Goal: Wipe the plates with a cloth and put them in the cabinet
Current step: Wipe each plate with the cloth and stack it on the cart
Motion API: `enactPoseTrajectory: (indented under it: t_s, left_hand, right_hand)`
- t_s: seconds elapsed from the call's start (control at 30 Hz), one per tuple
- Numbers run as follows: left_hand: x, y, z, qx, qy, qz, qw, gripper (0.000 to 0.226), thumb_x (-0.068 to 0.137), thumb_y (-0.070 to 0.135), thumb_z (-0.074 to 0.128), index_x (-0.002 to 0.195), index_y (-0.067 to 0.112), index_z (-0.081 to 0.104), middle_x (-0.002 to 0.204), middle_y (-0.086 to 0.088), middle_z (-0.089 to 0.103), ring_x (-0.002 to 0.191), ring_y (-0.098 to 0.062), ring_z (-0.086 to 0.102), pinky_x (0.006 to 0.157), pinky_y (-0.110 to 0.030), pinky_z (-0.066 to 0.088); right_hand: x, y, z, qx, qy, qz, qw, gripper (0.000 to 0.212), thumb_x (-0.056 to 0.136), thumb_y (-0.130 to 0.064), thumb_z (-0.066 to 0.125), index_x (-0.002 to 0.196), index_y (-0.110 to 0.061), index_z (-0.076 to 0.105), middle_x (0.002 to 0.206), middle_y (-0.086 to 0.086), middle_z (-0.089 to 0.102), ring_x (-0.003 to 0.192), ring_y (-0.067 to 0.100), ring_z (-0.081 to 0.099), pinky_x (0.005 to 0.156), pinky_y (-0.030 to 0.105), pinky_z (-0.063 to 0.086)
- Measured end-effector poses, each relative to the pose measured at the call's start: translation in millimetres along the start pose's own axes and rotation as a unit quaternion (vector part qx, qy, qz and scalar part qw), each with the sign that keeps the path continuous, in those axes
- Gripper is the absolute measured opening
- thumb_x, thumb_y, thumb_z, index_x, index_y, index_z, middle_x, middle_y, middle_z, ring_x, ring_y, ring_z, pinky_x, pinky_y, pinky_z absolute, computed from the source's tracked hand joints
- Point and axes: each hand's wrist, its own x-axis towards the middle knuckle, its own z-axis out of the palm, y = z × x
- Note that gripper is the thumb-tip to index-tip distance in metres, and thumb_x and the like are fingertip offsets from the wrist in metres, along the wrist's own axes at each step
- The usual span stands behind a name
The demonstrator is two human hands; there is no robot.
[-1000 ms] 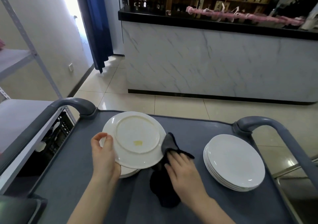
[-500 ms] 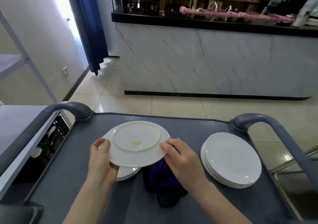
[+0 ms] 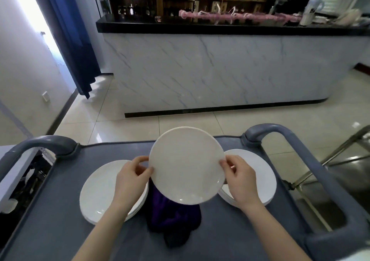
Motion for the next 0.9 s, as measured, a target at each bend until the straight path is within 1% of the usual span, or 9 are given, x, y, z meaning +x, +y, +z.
enactPoseTrajectory:
  t_s: [0.1,0.2,0.33,0.43,0.5,0.57,0.67,0.8,0.9]
  left_hand:
    - [1,1,29,-0.058,-0.053,-0.025,0.997,0.021,0.095,0.018,0.066,0.106,0.036,0.070,0.100,0.000,0.071,0.096,-0.022,0.069,0.087,-0.042,0.058]
    - [1,9,56,-0.059,-0.079,-0.016,0.995,0.031,0.092,0.010,0.066,0.110,0.035,0.073,0.093,0.005,0.075,0.090,-0.019,0.071,0.088,-0.045,0.059]
    - [2,18,93,-0.058,-0.090,-0.023,0.994,0.032,0.088,0.006,0.067,0.106,0.030,0.077,0.087,0.010,0.077,0.088,-0.018,0.073,0.087,-0.040,0.060]
    - [1,22,123,-0.069,-0.079,-0.036,0.994,0.026,0.086,0.005,0.072,0.097,0.028,0.077,0.083,0.011,0.077,0.086,-0.016,0.074,0.079,-0.032,0.060]
    - [-1,26,142,-0.085,-0.081,-0.040,0.992,0.027,0.086,0.004,0.072,0.093,0.030,0.075,0.083,0.011,0.078,0.081,-0.009,0.074,0.068,-0.020,0.058]
    - [-2,27,158,-0.101,-0.090,-0.043,0.990,0.029,0.087,0.002,0.071,0.094,0.031,0.075,0.083,0.011,0.078,0.079,-0.004,0.073,0.062,-0.014,0.055]
    - [-1,26,178,-0.097,-0.103,-0.052,0.989,0.030,0.090,0.004,0.066,0.099,0.032,0.075,0.086,0.010,0.078,0.082,-0.006,0.074,0.070,-0.020,0.058]
    - [1,23,196,-0.100,-0.132,-0.053,0.985,0.040,0.096,-0.002,0.057,0.098,0.034,0.074,0.085,0.016,0.077,0.080,-0.003,0.073,0.065,-0.015,0.056]
    - [0,20,206,-0.064,-0.145,-0.048,0.986,0.050,0.095,-0.004,0.053,0.098,0.041,0.072,0.083,0.022,0.075,0.077,0.005,0.069,0.069,-0.015,0.054]
  right_hand:
    - [-1,17,-17,0.120,0.003,0.120,0.985,0.017,0.096,-0.014,0.060,0.083,-0.021,0.071,0.081,0.001,0.068,0.076,0.028,0.064,0.056,0.035,0.060]
    - [-1,33,-36,0.158,0.007,0.177,0.971,0.017,0.095,-0.012,0.061,0.089,-0.022,0.073,0.082,0.004,0.068,0.079,0.026,0.067,0.054,0.030,0.058]
    - [4,55,-66,0.125,0.029,0.190,0.973,0.029,0.090,-0.011,0.067,0.103,-0.037,0.067,0.083,0.007,0.068,0.076,0.026,0.069,0.052,0.034,0.059]
    - [10,75,-86,0.082,0.029,0.211,0.974,0.033,0.090,-0.009,0.068,0.118,-0.026,0.067,0.086,0.007,0.071,0.076,0.026,0.070,0.057,0.039,0.062]
    - [13,90,-95,0.057,0.028,0.221,0.973,0.035,0.090,-0.009,0.067,0.123,-0.020,0.066,0.088,0.007,0.073,0.078,0.025,0.070,0.059,0.039,0.062]
    - [14,103,-101,0.035,0.035,0.223,0.974,0.035,0.090,-0.009,0.067,0.123,-0.019,0.067,0.088,0.005,0.073,0.081,0.023,0.069,0.058,0.034,0.061]
    - [18,120,-108,0.008,0.043,0.227,0.973,0.032,0.089,-0.008,0.066,0.119,-0.018,0.069,0.089,0.003,0.069,0.082,0.022,0.066,0.052,0.022,0.055]
    - [25,138,-112,-0.031,0.038,0.235,0.971,0.030,0.089,-0.009,0.066,0.116,-0.019,0.071,0.089,0.005,0.068,0.083,0.023,0.063,0.076,0.038,0.057]
    - [30,147,-112,-0.038,0.027,0.242,0.969,0.029,0.089,-0.009,0.066,0.115,-0.019,0.070,0.087,0.004,0.066,0.082,0.022,0.062,0.078,0.039,0.056]
